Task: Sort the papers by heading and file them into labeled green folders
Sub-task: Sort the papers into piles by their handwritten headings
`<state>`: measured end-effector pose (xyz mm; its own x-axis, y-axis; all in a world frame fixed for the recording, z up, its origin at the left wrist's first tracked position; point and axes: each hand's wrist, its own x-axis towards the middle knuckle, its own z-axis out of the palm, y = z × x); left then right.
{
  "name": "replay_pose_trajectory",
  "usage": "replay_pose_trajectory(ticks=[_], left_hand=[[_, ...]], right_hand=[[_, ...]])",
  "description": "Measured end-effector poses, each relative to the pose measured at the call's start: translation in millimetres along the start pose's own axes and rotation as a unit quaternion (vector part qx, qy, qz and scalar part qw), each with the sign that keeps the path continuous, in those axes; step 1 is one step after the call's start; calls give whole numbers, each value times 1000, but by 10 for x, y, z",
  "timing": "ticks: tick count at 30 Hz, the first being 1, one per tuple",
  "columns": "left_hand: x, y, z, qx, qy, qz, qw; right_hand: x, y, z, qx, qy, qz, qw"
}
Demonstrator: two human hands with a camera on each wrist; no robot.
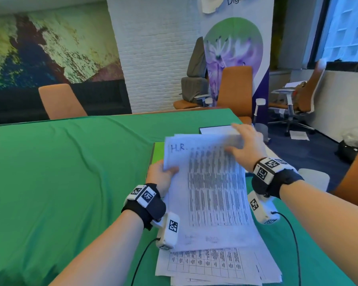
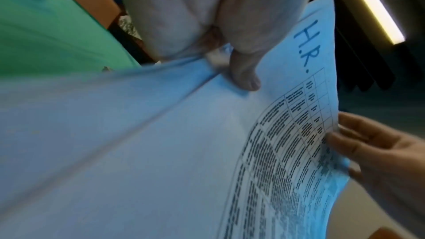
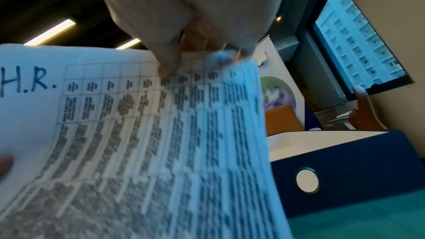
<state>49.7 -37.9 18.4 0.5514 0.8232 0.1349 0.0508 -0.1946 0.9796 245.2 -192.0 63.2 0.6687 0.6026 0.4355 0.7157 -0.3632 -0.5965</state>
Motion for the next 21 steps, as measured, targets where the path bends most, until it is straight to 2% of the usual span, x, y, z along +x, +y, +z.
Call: replay_pose_trajectory(ticks=[1, 2, 4, 6, 10, 12, 16, 18, 21], left_hand=[[9, 65, -37, -8, 21, 8, 1000], [23, 136, -78, -10, 34, 19, 999], [45, 322, -131, -17, 51, 49, 997], [64, 539, -135, -24, 78, 104, 991], [2, 785, -18, -19, 104, 187, 977], [-90, 663, 73, 13, 78, 180, 980], [-234, 309, 164, 34, 53, 115, 991], [-193, 306, 121, 34, 67, 110, 991], [-136, 417, 116, 46, 49, 120, 990]], right_hand=[[4, 2, -33, 16, 0, 38, 999], [-3, -13, -58, 81, -18, 82, 993], [-38, -89, -72, 247, -64, 127, 959], [-68, -255, -113, 293, -51, 79, 952], [-126, -549, -157, 313, 65, -2, 947], [-226, -547, -59, 324, 78, -5, 943], [-441, -343, 150, 304, 6, 22, 952], [-413, -296, 127, 318, 12, 40, 947], [-329, -335, 62, 309, 7, 13, 951]])
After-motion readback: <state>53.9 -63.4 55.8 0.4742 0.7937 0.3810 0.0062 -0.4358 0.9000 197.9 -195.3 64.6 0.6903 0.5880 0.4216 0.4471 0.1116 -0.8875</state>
